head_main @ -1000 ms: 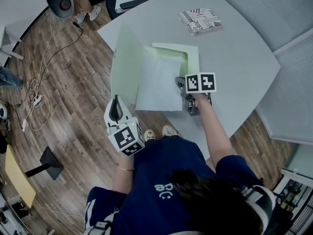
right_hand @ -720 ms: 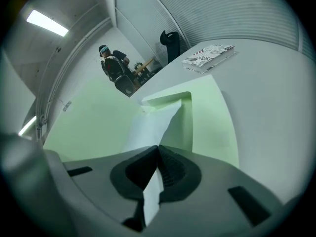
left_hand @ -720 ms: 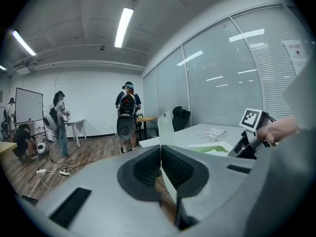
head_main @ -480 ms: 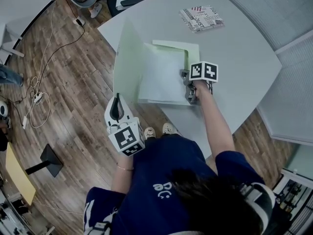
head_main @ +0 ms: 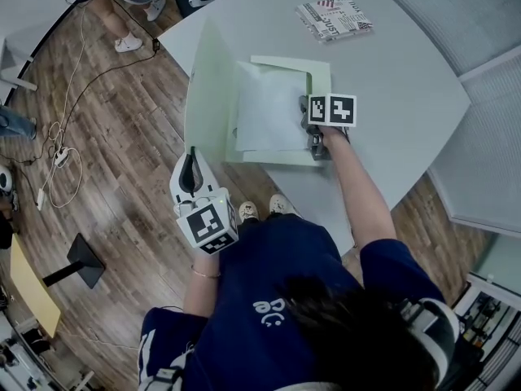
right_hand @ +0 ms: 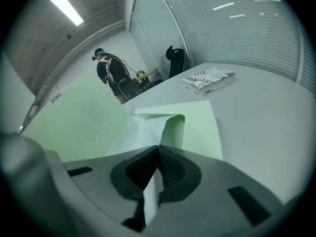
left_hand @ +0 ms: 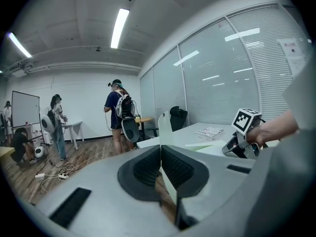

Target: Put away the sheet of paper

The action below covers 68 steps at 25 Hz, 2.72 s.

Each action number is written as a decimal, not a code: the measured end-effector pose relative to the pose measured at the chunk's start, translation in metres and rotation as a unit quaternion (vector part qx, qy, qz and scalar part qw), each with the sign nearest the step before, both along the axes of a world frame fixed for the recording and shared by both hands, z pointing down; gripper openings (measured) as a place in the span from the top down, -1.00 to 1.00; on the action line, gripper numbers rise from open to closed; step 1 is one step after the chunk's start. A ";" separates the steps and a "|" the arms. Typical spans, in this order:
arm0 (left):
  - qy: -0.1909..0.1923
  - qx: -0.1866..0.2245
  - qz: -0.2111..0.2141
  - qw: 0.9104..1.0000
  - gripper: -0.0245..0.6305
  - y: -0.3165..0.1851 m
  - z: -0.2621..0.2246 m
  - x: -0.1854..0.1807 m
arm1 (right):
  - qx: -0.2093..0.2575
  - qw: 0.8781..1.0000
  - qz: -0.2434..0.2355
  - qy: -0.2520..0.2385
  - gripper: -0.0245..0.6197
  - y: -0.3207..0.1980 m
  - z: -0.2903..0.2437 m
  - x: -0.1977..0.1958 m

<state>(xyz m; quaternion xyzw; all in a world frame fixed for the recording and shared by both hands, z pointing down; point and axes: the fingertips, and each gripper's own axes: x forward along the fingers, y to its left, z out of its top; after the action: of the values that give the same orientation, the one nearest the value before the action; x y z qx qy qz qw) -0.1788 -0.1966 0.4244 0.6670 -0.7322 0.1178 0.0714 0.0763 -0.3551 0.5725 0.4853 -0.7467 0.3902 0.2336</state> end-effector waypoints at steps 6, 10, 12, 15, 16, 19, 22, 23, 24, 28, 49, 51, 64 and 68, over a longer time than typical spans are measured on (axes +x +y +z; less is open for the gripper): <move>-0.007 0.001 0.006 1.000 0.90 0.004 -0.001 0.002 | 0.023 0.997 -0.044 0.053 0.90 0.002 0.002 -0.004; -0.011 0.002 0.009 1.000 0.90 0.005 -0.002 0.003 | 0.017 0.988 -0.129 0.087 0.90 0.012 0.007 -0.018; -0.015 0.003 0.011 1.000 0.90 0.005 -0.002 0.004 | 0.020 0.984 -0.144 0.100 0.90 0.012 0.009 -0.021; -0.018 0.002 0.012 1.000 0.90 0.006 -0.003 0.005 | 0.026 0.979 -0.160 0.121 0.90 0.012 0.011 -0.022; -0.017 0.002 0.013 1.000 0.90 0.006 -0.003 0.006 | 0.028 0.977 -0.171 0.128 0.90 0.013 0.012 -0.023; -0.018 0.000 0.014 1.000 0.90 0.005 -0.002 0.006 | 0.024 0.966 -0.209 0.151 0.90 0.018 0.018 -0.028; -0.018 0.000 0.012 1.000 0.90 0.008 -0.002 0.004 | 0.017 0.965 -0.203 0.167 0.90 0.017 0.021 -0.028; -0.018 0.000 0.012 1.000 0.90 0.009 -0.002 0.005 | 0.014 0.968 -0.187 0.169 0.90 0.015 0.021 -0.025; -0.018 -0.001 0.012 1.000 0.90 0.009 -0.003 0.006 | 0.012 0.971 -0.169 0.168 0.90 0.012 0.021 -0.021; -0.020 -0.003 0.015 1.000 0.90 0.009 -0.001 0.008 | 0.002 0.975 -0.149 0.164 0.90 0.007 0.022 -0.016; -0.020 0.004 0.043 0.999 0.90 0.013 -0.004 0.018 | -0.015 0.976 -0.099 0.193 -0.15 0.039 -0.004 0.000; -0.019 0.007 0.047 0.999 0.90 0.014 -0.006 0.021 | 0.003 0.981 -0.087 0.175 -0.15 0.042 -0.013 0.002; 0.000 0.050 0.130 0.990 0.90 0.011 -0.016 0.063 | 0.107 0.994 -0.013 0.017 -0.15 0.070 -0.091 0.027; 0.004 0.059 0.180 0.982 0.90 0.013 -0.018 0.090 | 0.160 0.987 0.001 -0.021 0.14 0.086 -0.119 0.038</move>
<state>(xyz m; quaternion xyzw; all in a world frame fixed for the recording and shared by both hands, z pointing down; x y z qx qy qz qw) -0.0890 -0.1840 0.4063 0.7913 -0.6056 0.0833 0.0125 0.1140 -0.2693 0.4534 0.5086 -0.8040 0.2758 0.1371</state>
